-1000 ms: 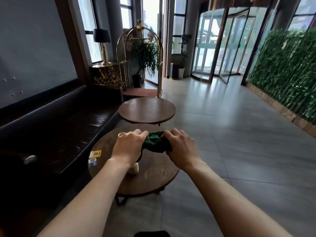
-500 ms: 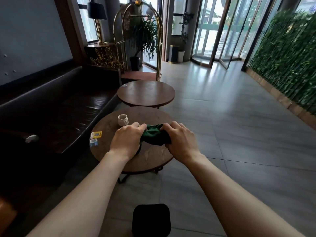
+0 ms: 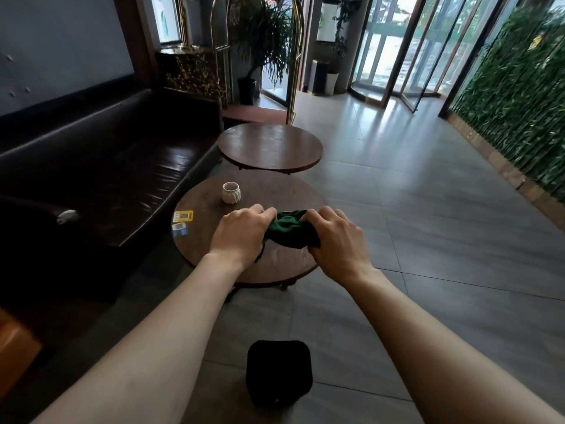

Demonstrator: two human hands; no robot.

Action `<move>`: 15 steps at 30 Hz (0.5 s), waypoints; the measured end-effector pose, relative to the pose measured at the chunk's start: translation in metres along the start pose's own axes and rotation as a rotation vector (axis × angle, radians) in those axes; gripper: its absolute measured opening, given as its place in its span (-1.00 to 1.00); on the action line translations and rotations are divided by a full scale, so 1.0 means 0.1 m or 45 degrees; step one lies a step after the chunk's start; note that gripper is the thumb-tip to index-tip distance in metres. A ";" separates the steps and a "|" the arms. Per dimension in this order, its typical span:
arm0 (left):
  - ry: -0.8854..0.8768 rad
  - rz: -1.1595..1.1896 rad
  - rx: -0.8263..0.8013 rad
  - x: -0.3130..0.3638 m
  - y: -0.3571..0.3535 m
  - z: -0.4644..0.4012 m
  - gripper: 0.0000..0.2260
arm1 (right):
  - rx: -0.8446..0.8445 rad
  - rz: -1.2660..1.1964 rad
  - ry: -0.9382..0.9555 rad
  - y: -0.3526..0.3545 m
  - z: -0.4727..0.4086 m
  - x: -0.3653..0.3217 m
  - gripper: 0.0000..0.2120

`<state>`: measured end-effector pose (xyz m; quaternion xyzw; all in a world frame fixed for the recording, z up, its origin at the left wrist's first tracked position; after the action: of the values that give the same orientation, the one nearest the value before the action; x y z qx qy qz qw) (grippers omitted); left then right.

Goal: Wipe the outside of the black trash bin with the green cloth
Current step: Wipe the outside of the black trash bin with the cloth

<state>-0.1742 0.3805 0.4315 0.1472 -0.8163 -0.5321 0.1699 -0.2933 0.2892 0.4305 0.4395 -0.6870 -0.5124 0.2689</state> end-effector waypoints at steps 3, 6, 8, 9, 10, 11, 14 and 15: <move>0.003 0.001 0.016 -0.03 -0.10 0.04 -0.66 | 0.009 -0.018 0.019 -0.12 0.02 0.00 -0.56; 0.008 0.001 0.029 -0.02 -0.23 0.05 -0.66 | 0.028 -0.039 0.014 -0.26 0.07 0.06 -0.56; 0.002 -0.003 0.043 0.01 -0.36 0.08 -0.64 | 0.036 -0.056 0.012 -0.39 0.11 0.13 -0.55; -0.003 -0.004 0.048 0.03 -0.43 0.09 -0.62 | 0.038 -0.059 0.010 -0.45 0.13 0.16 -0.55; -0.008 -0.014 0.051 0.04 -0.53 0.12 -0.61 | 0.043 -0.062 0.009 -0.54 0.16 0.20 -0.54; -0.010 -0.021 0.056 0.06 -0.62 0.14 -0.61 | 0.051 -0.064 0.012 -0.61 0.19 0.24 -0.54; -0.011 -0.036 0.056 0.07 -0.95 0.21 -0.63 | 0.054 -0.063 0.024 -0.91 0.29 0.37 -0.53; -0.011 -0.042 0.054 0.07 -1.10 0.23 -0.63 | 0.056 -0.064 0.026 -1.04 0.32 0.41 -0.54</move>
<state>-0.1841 0.3539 0.3229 0.1619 -0.8256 -0.5180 0.1544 -0.3051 0.2588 0.3190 0.4676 -0.6841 -0.4992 0.2533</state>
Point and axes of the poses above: each hand's wrist, its own z-axis away from the middle knuckle, its own y-axis out of the back of the hand, x = y × z, the point moved 9 cm from there along -z, towards the middle knuckle, and after that the axes turned 3 degrees about y, right-handed, at the moved point
